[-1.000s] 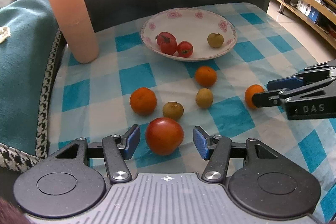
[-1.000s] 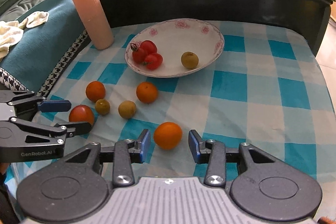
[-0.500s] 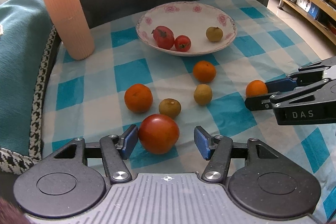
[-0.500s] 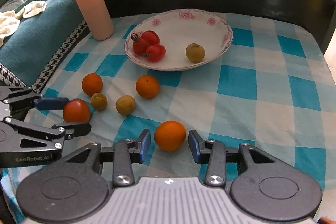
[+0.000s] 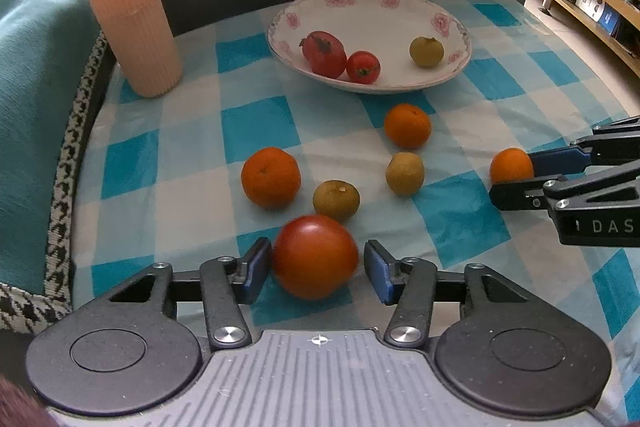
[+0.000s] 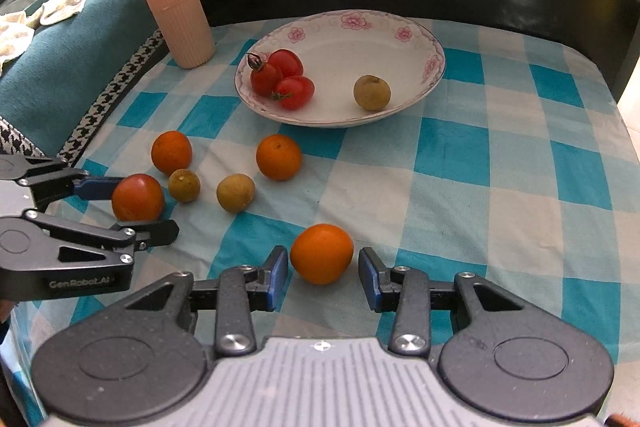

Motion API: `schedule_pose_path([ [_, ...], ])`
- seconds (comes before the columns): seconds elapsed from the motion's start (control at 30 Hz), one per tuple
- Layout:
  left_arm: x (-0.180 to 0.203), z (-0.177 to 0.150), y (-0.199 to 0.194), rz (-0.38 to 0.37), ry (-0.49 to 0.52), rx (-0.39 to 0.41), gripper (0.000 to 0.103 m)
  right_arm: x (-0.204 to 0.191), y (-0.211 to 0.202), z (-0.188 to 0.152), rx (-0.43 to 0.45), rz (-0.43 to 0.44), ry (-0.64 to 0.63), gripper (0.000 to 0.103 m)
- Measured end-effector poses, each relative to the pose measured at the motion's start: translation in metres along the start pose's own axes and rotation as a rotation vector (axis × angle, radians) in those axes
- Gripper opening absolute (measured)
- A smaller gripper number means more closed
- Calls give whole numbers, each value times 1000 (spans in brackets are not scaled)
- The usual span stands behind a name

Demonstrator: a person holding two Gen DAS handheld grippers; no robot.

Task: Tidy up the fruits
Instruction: 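Grasp the large red tomato with left gripper while right grasps an orange mandarin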

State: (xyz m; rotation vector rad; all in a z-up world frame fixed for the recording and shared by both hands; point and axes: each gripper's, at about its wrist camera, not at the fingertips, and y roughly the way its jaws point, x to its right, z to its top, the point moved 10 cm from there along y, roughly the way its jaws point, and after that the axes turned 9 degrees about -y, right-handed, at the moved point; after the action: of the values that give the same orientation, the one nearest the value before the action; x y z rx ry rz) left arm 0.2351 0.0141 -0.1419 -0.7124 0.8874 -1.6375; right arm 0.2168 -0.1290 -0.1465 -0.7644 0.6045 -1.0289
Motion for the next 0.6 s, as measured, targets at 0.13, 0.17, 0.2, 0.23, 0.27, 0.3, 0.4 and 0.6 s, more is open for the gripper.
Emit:
schedule_pose_path([
  [0.13, 2, -1, -1, -9, 2, -5, 53, 0, 0, -1, -1, -3, -6, 53],
  [0.17, 3, -1, -1, -5, 10, -3, 53, 0, 0, -1, -1, -4, -7, 53],
  [0.2, 3, -1, -2, -2, 16, -2, 53, -1, 0, -1, -2, -5, -10, 53],
  [0.23, 4, -1, -2, 0, 18, -1, 52, -1, -1, -1, -2, -6, -11, 53],
  [0.27, 4, -1, -3, 1, 19, 0, 51, -1, -1, -1, -3, -8, -12, 52],
  [0.3, 4, -1, -3, 1, 21, -1, 51, -1, 0, 0, -3, -9, -13, 52],
  [0.4, 4, -1, -4, 2, 23, -4, 51, -2, -1, 0, -4, -4, -15, 48],
  [0.6, 14, -4, -7, -32, 48, -17, 51, -3, -4, -1, -2, 5, -22, 48],
])
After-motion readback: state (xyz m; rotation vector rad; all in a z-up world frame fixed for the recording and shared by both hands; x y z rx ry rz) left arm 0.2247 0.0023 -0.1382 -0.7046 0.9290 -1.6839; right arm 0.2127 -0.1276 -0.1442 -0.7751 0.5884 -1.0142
